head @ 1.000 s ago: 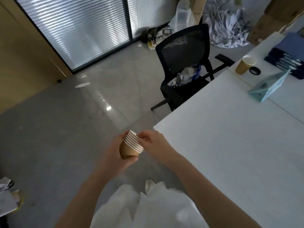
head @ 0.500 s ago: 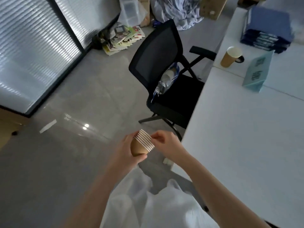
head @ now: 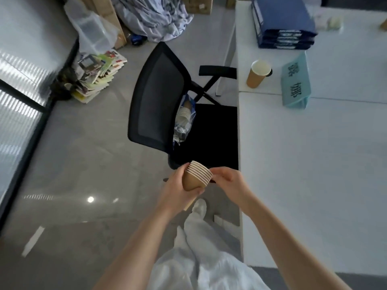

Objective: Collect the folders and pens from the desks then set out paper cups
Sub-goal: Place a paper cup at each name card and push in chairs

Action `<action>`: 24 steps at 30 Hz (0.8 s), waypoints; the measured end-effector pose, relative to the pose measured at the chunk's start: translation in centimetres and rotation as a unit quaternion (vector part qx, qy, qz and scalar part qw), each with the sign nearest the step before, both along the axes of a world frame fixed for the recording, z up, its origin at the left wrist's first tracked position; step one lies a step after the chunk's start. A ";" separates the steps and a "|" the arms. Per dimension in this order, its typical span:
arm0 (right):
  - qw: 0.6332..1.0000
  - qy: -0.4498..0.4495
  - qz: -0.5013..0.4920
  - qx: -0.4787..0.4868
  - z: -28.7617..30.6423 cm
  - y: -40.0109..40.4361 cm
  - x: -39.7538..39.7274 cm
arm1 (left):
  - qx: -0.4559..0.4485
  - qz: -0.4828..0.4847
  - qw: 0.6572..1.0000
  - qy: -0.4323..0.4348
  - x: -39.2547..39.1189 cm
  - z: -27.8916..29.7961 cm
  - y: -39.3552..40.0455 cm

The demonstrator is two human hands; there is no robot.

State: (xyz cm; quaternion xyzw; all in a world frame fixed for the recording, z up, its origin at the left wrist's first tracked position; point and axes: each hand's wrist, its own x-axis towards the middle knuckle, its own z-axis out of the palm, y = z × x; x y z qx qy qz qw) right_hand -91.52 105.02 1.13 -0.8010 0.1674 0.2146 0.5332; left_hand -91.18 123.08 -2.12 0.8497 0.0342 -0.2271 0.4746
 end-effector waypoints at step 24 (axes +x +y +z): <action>0.962 0.137 -0.227 0.071 -22.2 -5.1 28.6 | -0.018 0.071 0.991 0.111 27.0 -23.2 -11.0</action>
